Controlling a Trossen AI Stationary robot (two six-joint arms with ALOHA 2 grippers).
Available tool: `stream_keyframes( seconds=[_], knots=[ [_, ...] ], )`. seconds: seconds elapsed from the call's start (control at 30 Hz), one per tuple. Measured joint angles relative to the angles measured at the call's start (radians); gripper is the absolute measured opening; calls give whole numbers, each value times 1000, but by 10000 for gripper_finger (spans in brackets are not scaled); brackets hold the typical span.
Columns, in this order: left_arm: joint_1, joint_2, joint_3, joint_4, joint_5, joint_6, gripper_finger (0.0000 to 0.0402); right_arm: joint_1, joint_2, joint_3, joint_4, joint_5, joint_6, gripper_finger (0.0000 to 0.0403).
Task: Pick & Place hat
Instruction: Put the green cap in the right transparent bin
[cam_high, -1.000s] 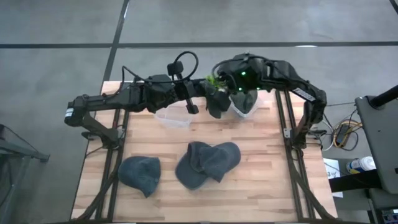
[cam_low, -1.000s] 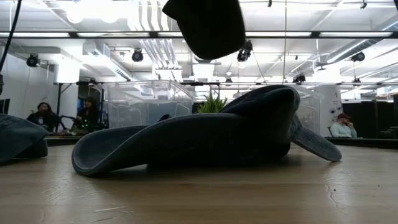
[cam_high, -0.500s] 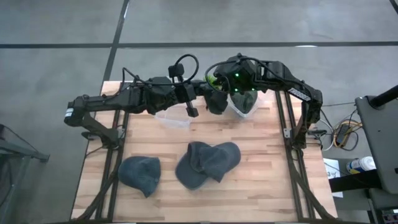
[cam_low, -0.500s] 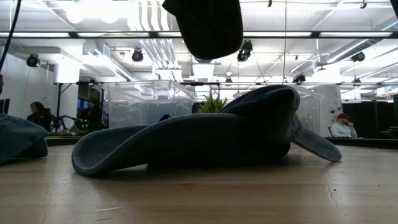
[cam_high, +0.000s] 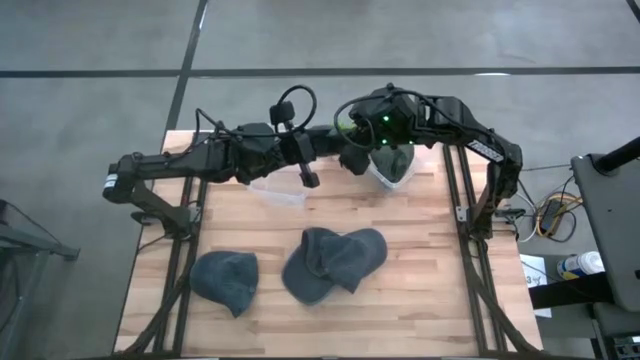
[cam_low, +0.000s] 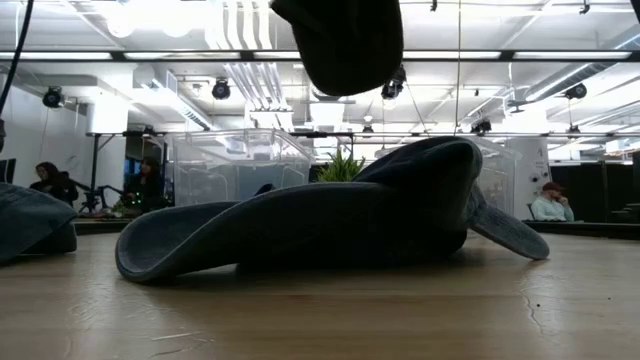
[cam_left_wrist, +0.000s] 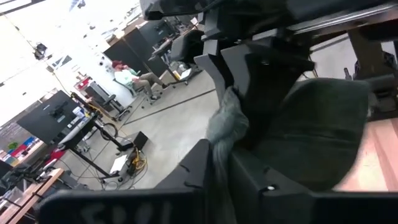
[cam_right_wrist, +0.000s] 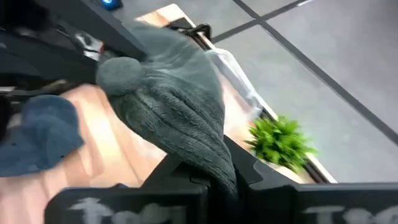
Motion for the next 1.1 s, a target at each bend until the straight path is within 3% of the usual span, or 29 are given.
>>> stream_keyframes(
  seconds=[0.17,0.4,0.77,0.97,1.1],
  knots=[
    [0,-25,1,2,-1,-65,105,-6,-25,-1,-50,20,7,9],
    [0,-64,1,12,-80,-115,163,-31,-84,-1,-155,172,24,9],
    [0,-95,0,-29,-158,-159,167,-56,-219,-40,-178,486,202,8],
    [1,-98,0,-91,-179,-202,167,-52,-285,-193,-166,510,264,8],
    [1,-100,0,-113,-180,-228,167,-52,-353,-354,-56,513,283,8]
  ],
)
